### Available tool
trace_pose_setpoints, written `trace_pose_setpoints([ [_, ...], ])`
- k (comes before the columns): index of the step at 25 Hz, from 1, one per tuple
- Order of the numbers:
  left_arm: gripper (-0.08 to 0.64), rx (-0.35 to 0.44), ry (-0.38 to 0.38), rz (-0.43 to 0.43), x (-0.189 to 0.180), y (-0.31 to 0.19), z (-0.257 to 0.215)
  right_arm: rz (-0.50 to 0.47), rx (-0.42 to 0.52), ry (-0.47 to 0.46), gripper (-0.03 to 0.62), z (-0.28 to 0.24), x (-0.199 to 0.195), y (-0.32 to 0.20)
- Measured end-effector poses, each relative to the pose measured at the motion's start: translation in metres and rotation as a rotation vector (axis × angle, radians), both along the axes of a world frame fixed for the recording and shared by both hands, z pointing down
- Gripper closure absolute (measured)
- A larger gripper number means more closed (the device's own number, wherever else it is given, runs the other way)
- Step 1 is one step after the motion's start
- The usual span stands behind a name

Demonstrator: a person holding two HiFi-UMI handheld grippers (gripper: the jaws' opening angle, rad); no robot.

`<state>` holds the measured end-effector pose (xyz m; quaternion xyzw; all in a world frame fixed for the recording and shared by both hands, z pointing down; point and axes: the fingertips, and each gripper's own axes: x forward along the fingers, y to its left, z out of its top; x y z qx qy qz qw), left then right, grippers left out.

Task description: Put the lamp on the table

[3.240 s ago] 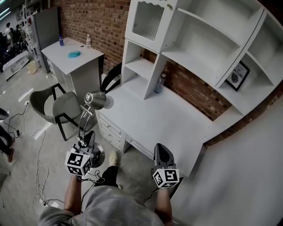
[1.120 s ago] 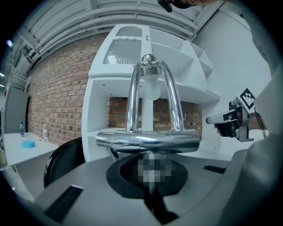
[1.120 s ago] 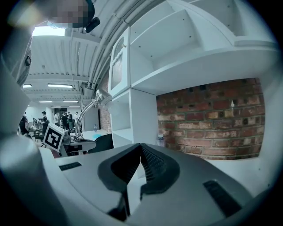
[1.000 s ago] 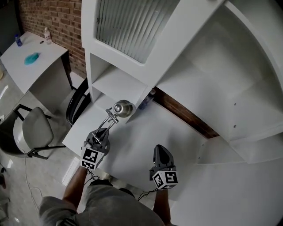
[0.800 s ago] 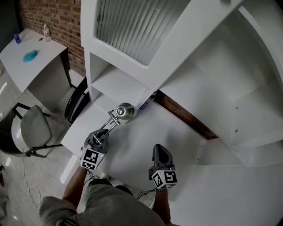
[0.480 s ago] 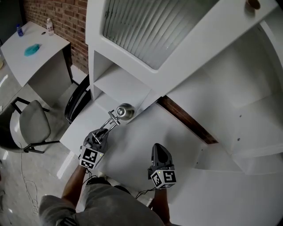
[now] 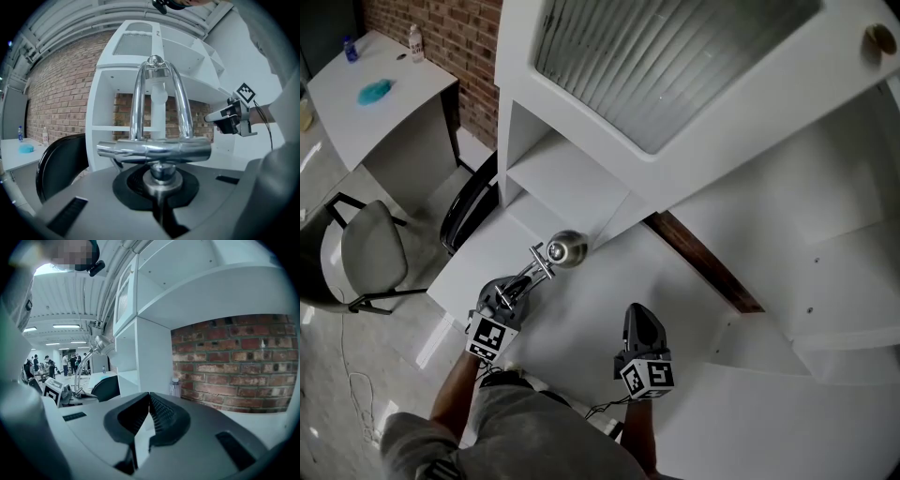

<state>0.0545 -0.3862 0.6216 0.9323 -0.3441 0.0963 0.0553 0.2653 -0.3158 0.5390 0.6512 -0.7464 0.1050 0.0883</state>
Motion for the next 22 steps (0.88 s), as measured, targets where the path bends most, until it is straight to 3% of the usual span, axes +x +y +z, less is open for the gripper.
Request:
trace_pose_setpoints([
  [22,0.554,0.035,0.036,-0.06,-0.009,0.007,0.0,-0.004,-0.004,-0.015,0.569,0.003,-0.008,0.016],
])
